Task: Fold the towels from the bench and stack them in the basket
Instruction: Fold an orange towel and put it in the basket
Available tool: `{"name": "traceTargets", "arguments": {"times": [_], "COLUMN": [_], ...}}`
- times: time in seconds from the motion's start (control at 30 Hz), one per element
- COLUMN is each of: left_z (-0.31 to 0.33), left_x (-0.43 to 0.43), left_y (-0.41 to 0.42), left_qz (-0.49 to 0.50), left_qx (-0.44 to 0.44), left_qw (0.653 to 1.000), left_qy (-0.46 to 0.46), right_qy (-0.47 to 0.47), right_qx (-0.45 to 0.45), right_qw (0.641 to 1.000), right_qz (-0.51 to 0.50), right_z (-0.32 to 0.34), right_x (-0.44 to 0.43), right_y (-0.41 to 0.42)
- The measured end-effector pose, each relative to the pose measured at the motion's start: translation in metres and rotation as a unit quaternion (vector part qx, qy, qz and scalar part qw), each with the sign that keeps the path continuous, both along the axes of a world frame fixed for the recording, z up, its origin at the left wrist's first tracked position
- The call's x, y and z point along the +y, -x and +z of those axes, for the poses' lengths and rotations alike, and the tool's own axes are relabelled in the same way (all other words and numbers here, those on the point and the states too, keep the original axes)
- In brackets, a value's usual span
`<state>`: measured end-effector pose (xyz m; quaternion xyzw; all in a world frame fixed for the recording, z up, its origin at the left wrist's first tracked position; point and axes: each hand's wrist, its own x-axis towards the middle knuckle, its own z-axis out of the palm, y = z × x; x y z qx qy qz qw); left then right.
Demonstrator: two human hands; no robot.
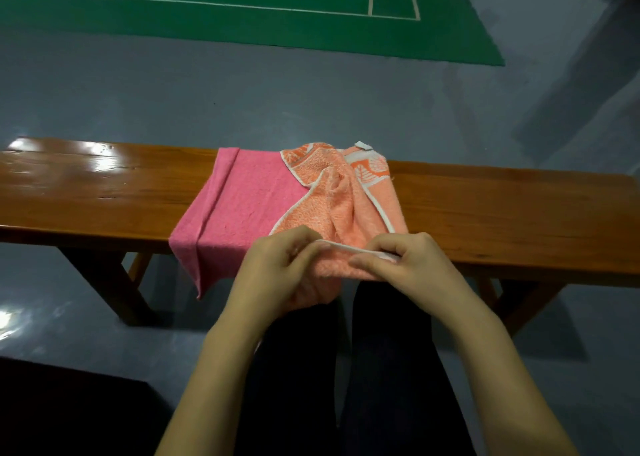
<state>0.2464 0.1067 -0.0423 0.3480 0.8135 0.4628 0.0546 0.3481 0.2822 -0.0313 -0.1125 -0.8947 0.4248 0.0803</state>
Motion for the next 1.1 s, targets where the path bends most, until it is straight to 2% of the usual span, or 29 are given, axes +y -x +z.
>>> {"name": "traceTargets", "arguments": {"times": [0.07, 0.17, 0.3, 0.37, 0.43, 0.5, 0.57, 0.63, 0.9, 1.1], "left_z": [-0.004, -0.006, -0.010, -0.014, -0.015, -0.010, 0.001, 0.004, -0.004, -0.009], "left_x": [-0.008, -0.022, -0.034, -0.033, -0.026, -0.013, 0.003, 0.013, -0.001, -0.034], "left_y": [0.006, 0.014, 0.026, 0.027, 0.022, 0.010, -0.007, -0.016, 0.001, 0.023], "left_qz": [0.033, 0.081, 0.129, 0.167, 0.167, 0.062, -0.054, -0.087, -0.013, 0.124], "left_qx": [0.026, 0.045, 0.059, 0.055, 0.026, -0.044, -0.109, -0.110, -0.044, 0.003], "left_qw": [0.999, 0.996, 0.989, 0.979, 0.974, 0.993, 0.992, 0.990, 0.998, 0.992], "left_qy": [0.010, 0.016, 0.043, 0.108, 0.154, 0.089, 0.003, -0.018, -0.037, 0.003], "right_qy": [-0.041, -0.057, 0.043, 0.080, 0.072, 0.073, 0.097, 0.108, 0.081, 0.026], "right_qx": [-0.031, -0.024, 0.004, 0.027, 0.051, 0.068, 0.078, 0.087, 0.042, 0.067], "right_qw": [0.999, 0.998, 0.998, 0.996, 0.996, 0.995, 0.992, 0.990, 0.996, 0.996], "right_qz": [0.007, -0.006, -0.037, -0.038, -0.031, -0.014, 0.004, 0.008, -0.015, -0.057], "right_z": [0.001, -0.002, -0.006, -0.007, -0.009, -0.011, -0.010, -0.009, -0.002, 0.000], "right_x": [0.003, 0.009, 0.013, 0.007, 0.000, -0.009, -0.017, -0.020, 0.002, 0.021], "right_y": [0.000, -0.004, -0.010, -0.009, -0.004, 0.002, 0.006, 0.007, -0.005, -0.011]}}
